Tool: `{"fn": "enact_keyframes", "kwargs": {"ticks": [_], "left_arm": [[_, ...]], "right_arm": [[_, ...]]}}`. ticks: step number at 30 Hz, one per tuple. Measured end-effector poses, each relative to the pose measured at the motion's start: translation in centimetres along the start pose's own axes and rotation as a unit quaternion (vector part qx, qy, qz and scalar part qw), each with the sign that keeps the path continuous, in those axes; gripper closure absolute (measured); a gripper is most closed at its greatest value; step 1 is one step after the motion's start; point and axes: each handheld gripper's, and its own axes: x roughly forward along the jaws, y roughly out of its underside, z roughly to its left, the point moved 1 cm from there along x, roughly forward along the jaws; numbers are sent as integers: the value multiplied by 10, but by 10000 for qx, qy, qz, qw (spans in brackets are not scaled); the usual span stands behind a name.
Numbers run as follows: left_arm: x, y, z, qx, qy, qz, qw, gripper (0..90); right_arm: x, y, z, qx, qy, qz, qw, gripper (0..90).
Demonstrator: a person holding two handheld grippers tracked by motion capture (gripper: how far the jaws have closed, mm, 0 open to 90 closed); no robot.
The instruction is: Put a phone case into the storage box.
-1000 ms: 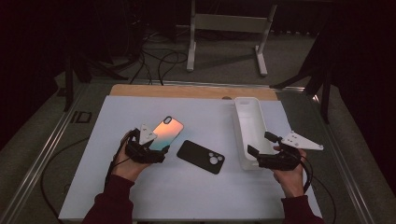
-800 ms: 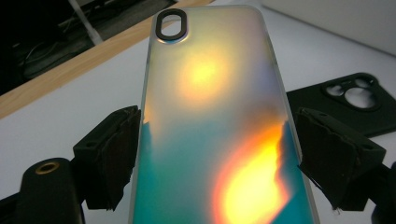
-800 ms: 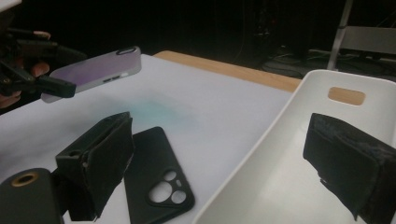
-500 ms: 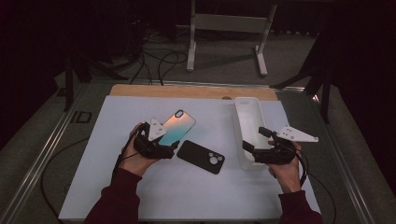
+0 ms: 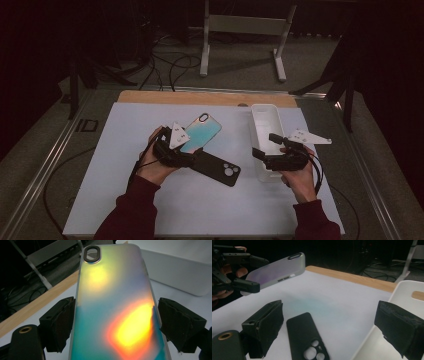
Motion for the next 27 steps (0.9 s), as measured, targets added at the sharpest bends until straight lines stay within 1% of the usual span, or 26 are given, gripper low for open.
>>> {"fn": "enact_keyframes", "kwargs": {"ticks": [7, 12, 17, 22, 25, 27], "left_arm": [[2, -9, -10, 176, 90, -98, 9998, 168], [3, -15, -18, 299, 154, -188, 9993, 168], [6, -20, -26, 365, 252, -249, 9987, 168], [9, -24, -33, 464, 307, -285, 9980, 168], [9, -25, -37, 478, 342, -339, 9977, 168], [9, -29, -42, 519, 392, -418, 9970, 168]], "right_arm": [[7, -6, 4, 29, -124, 17, 9999, 81], [10, -10, 7, 64, -227, -24, 9997, 81], [15, -16, 12, 157, -345, -66, 9993, 81], [22, -21, 17, 192, -470, -67, 9987, 81], [25, -22, 17, 242, -541, -69, 9982, 81], [30, -22, 16, 399, -632, -25, 9972, 82]]}}
